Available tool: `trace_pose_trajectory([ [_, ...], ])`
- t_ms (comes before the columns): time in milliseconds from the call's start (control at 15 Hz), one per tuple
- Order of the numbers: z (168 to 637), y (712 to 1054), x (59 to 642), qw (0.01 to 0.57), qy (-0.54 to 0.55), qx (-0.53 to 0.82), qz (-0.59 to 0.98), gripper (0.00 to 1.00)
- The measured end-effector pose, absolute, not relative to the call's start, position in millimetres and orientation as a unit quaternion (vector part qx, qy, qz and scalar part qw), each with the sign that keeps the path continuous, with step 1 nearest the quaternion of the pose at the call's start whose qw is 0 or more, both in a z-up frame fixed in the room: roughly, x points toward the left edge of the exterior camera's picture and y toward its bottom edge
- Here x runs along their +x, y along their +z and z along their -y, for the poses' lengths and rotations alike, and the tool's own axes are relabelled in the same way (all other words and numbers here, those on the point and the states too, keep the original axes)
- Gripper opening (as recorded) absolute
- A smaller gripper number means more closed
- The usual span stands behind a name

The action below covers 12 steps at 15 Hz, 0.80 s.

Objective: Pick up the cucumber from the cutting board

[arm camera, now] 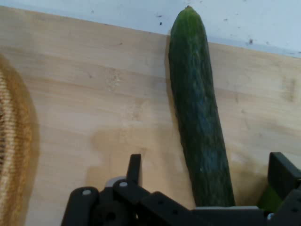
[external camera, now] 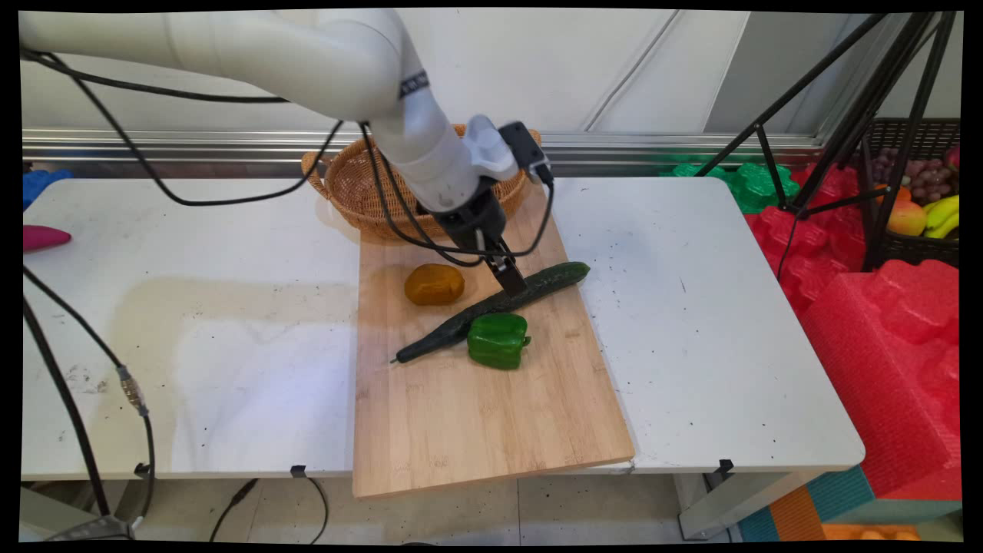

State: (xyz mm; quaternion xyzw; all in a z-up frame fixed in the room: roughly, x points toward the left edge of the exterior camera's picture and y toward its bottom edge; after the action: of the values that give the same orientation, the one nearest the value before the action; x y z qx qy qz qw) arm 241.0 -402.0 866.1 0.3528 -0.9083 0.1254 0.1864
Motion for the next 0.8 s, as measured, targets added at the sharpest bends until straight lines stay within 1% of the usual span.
trace_pose_trajectory([
  [133,411,851,232,0.178,0.123,0.358,0.908,1.0],
  [400,422,830,220,0.169,0.119,0.364,0.908,1.0],
  [800,432,810,206,0.162,0.116,0.375,0.905,1.0],
])
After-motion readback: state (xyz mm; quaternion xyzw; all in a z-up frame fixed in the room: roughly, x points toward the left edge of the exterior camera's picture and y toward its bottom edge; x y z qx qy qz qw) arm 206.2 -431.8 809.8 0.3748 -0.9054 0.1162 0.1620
